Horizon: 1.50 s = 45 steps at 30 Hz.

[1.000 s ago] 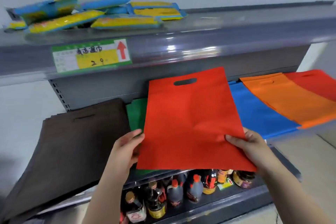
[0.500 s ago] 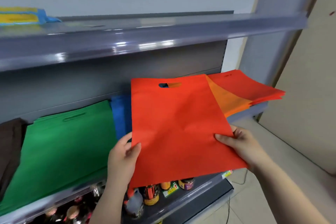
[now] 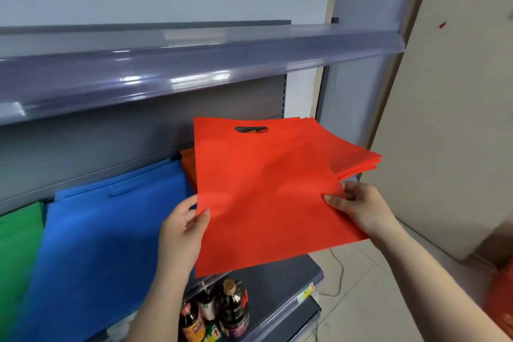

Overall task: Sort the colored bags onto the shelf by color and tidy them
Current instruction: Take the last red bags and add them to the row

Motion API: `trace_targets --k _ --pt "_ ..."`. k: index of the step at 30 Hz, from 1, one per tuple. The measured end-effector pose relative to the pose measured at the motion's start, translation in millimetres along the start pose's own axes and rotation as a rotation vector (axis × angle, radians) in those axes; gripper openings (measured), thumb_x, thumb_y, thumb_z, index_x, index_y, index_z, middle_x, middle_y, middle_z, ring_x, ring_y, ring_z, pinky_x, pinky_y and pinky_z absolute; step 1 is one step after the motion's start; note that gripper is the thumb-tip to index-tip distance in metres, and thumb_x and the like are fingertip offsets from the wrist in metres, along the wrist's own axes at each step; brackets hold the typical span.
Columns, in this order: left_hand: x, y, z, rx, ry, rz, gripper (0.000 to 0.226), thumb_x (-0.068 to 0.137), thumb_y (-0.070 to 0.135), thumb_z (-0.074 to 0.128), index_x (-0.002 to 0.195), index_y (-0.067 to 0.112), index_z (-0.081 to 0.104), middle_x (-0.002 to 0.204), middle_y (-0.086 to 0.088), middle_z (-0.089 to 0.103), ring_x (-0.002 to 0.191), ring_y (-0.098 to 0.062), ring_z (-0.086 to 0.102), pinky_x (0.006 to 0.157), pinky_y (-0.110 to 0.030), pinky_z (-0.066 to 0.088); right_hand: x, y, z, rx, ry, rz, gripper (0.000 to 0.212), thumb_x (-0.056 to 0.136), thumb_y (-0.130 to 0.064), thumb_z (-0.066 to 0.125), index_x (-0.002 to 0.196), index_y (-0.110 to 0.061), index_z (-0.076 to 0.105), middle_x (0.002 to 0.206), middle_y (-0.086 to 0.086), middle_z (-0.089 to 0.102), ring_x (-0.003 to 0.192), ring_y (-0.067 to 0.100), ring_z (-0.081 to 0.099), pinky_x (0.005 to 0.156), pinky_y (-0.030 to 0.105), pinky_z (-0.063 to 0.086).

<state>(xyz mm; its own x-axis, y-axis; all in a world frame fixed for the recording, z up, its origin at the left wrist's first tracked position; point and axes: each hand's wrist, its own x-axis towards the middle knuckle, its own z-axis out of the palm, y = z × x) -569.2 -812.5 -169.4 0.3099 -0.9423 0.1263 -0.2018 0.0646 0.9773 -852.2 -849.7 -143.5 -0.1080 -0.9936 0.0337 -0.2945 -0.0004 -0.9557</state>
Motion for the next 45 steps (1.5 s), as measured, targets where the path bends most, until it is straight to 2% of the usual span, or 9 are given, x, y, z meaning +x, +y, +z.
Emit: trace_targets --k 6,11,14,16,20,25,30,35,45 --pt "52.6 12.5 61.3 0.087 -0.064 0.011 0.023 0.093 0.012 0.055 0.111 0.025 0.06 0.085 0.017 0.07 0.082 0.003 0.065 0.07 -0.011 0.048 73.3 18.7 -37.7 -0.103 0.066 -0.024 0.014 0.082 -0.008 0.071 0.073 -0.006 0.06 0.072 0.009 0.068 0.058 0.014 0.061 0.058 0.027 0.047" --pt "85.1 17.2 103.7 0.211 -0.108 -0.012 0.032 0.093 0.019 0.057 0.124 0.022 0.059 0.111 0.003 0.068 0.102 -0.013 0.064 0.092 -0.038 0.05 123.7 37.1 -65.0 -0.244 0.102 -0.046 0.024 0.08 -0.011 0.073 0.066 -0.007 0.053 0.067 0.013 0.062 0.061 0.022 0.052 0.058 0.032 0.038" --pt "102.3 18.8 133.7 0.25 -0.103 -0.013 0.027 0.091 0.013 0.058 0.118 0.019 0.061 0.103 0.005 0.068 0.096 -0.012 0.065 0.084 -0.025 0.05 156.6 43.9 -80.4 -0.364 0.108 -0.096 0.031 0.079 -0.013 0.073 0.063 -0.009 0.048 0.06 0.005 0.052 0.06 0.023 0.047 0.056 0.029 0.036" --pt "110.3 21.9 155.1 0.296 -0.084 -0.004 0.023 0.091 0.01 0.059 0.107 0.026 0.06 0.088 0.014 0.064 0.084 -0.001 0.062 0.071 -0.014 0.045 180.2 47.8 -90.9 -0.433 0.093 -0.124 0.025 0.079 -0.017 0.073 0.071 -0.001 0.056 0.067 0.012 0.06 0.068 0.028 0.056 0.064 0.034 0.043" --pt "120.0 25.2 197.2 0.344 -0.008 -0.041 0.022 0.091 0.011 0.059 0.102 0.03 0.06 0.09 0.007 0.064 0.08 -0.001 0.06 0.067 -0.017 0.044 225.6 52.0 -113.0 -0.503 0.004 -0.186 0.021 0.082 -0.02 0.071 0.084 -0.001 0.063 0.08 0.014 0.066 0.077 0.03 0.06 0.069 0.038 0.046" --pt "126.1 31.3 250.7 0.472 0.084 -0.093 0.025 0.092 0.013 0.058 0.117 0.017 0.06 0.094 0.005 0.056 0.079 -0.001 0.051 0.057 -0.005 0.036 269.6 60.2 -140.6 -0.557 -0.077 -0.214 0.013 0.084 -0.023 0.069 0.081 -0.014 0.06 0.079 0.005 0.064 0.076 0.023 0.056 0.064 0.03 0.039" --pt "133.8 29.1 283.0 0.64 0.131 -0.202 0.036 0.09 0.016 0.062 0.125 0.008 0.057 0.114 -0.01 0.065 0.103 -0.019 0.06 0.076 -0.014 0.036 296.3 69.9 -156.3 -0.785 -0.175 -0.214 0.023 0.091 -0.035 0.058 0.104 -0.016 0.056 0.091 -0.002 0.061 0.081 0.015 0.052 0.052 0.019 0.031" --pt "134.2 24.8 296.3 0.815 0.162 -0.239 0.031 0.088 0.015 0.063 0.118 0.009 0.06 0.103 -0.009 0.068 0.099 -0.022 0.061 0.075 -0.021 0.039 308.8 86.7 -158.0 -0.878 -0.198 -0.211 0.048 0.089 -0.045 0.057 0.128 -0.018 0.047 0.12 0.002 0.059 0.105 0.022 0.058 0.076 0.032 0.046" --pt "94.2 44.8 280.9 0.987 0.33 -0.14 0.04 0.09 0.025 0.059 0.129 0.016 0.055 0.12 -0.002 0.058 0.111 -0.022 0.054 0.084 -0.031 0.045 302.2 55.9 -109.9 -0.829 -0.345 -0.72 0.038 0.091 -0.033 0.056 0.125 -0.015 0.055 0.118 0.003 0.053 0.111 0.025 0.049 0.085 0.035 0.045"
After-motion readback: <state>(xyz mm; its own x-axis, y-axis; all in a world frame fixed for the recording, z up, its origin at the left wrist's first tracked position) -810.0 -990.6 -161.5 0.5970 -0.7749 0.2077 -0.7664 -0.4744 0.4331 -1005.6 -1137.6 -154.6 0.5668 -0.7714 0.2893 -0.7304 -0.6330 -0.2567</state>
